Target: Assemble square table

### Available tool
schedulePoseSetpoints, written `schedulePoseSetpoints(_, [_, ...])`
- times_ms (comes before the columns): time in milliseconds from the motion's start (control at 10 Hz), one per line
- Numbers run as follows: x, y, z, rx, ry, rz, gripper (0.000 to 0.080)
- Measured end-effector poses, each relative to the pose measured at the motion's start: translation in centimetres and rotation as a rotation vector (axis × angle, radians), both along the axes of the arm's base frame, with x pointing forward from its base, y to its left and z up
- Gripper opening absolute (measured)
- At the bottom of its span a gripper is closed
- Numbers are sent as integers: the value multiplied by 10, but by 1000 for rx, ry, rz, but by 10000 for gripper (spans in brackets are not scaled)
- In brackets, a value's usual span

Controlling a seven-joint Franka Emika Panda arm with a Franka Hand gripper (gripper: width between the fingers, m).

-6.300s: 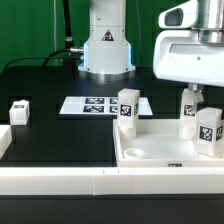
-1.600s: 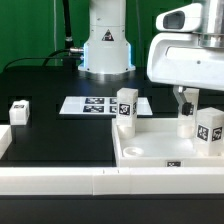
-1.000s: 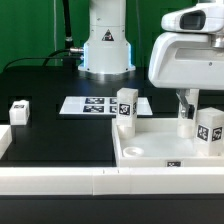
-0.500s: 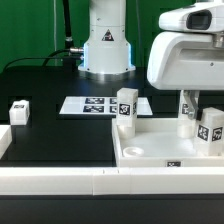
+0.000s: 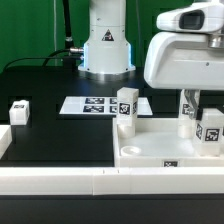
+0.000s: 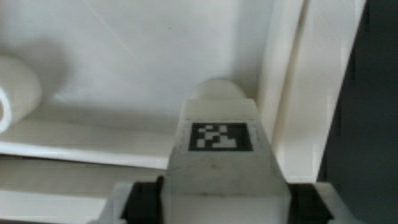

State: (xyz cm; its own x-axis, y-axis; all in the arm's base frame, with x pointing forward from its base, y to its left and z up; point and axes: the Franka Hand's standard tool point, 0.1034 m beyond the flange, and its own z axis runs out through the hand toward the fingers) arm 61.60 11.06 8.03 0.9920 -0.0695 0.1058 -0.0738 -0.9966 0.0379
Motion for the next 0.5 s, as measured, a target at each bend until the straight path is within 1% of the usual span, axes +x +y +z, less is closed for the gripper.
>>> schedulePoseSetpoints(300, [0, 2, 0, 36, -15, -342, 287])
schedulePoseSetpoints(500, [-1, 5, 0, 76, -24, -622, 287])
